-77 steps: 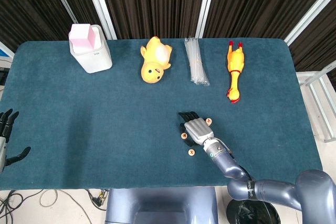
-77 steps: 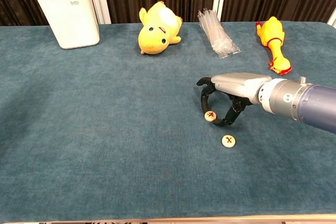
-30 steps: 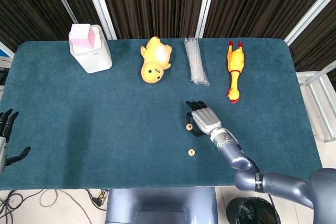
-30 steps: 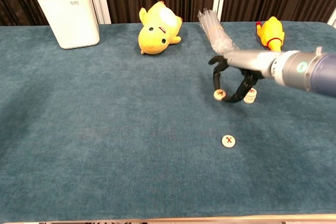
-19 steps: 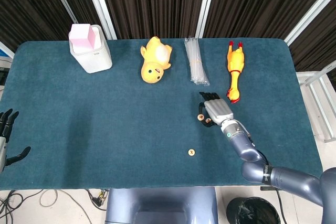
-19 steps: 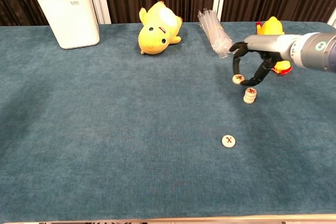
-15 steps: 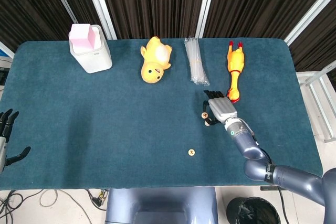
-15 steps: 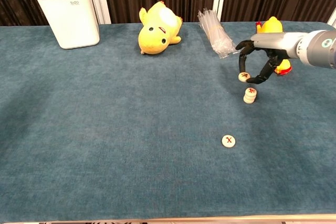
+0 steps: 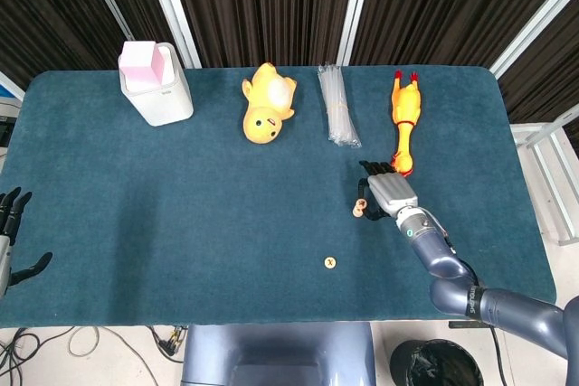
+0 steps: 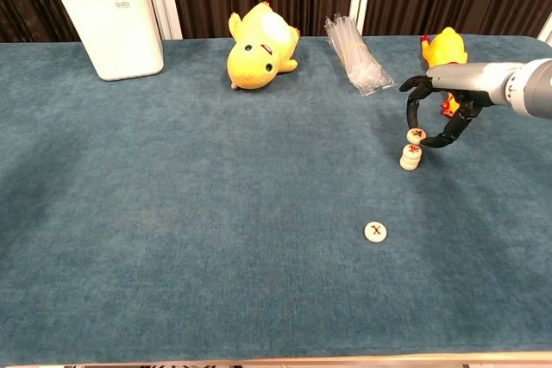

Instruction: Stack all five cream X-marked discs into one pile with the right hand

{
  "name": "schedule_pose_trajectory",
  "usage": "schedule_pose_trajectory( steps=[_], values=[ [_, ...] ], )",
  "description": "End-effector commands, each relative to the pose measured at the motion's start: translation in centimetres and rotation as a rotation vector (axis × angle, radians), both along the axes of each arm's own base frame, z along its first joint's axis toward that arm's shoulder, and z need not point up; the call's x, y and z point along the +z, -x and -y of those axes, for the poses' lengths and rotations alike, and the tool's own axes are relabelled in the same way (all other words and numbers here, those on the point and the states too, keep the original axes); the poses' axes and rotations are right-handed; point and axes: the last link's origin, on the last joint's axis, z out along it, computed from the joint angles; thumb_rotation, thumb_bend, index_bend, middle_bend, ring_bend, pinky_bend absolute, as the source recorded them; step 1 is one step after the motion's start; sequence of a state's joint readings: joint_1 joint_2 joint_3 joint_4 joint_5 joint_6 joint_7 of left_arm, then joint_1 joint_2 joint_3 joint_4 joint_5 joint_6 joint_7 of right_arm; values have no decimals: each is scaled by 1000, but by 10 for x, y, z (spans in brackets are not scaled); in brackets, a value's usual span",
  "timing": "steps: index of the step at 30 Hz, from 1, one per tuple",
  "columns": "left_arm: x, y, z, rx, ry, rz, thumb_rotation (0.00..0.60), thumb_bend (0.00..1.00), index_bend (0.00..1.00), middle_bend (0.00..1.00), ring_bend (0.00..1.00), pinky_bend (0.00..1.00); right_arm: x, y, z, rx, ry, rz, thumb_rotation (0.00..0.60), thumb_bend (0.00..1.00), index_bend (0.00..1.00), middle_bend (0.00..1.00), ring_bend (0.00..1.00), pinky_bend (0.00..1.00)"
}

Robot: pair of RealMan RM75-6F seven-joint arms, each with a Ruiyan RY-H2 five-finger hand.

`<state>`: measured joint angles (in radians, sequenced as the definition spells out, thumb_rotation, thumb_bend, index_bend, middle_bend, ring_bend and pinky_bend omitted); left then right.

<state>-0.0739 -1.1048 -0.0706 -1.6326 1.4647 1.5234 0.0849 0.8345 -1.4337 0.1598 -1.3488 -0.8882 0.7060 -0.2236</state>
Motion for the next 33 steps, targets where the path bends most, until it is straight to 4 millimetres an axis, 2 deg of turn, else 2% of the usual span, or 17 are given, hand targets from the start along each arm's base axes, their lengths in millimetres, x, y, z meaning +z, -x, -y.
schedule_pose_trajectory(
  steps=[1, 17, 33],
  values=[
    [0, 0, 0, 0, 0, 0, 600, 169, 48, 0, 0, 18, -1, 0, -3, 7, 1, 11, 600, 409, 549, 11, 32, 25],
    [0, 0, 0, 0, 0, 3, 600, 169, 48, 0, 0, 18, -9, 4, -6, 10, -17, -1, 600, 409, 549, 12, 32, 25],
    [0, 0, 0, -2, 2, 5, 600, 169, 48, 0, 0, 19, -11, 0, -3, 14, -11, -2, 600, 410, 549, 12, 32, 25]
  ],
)
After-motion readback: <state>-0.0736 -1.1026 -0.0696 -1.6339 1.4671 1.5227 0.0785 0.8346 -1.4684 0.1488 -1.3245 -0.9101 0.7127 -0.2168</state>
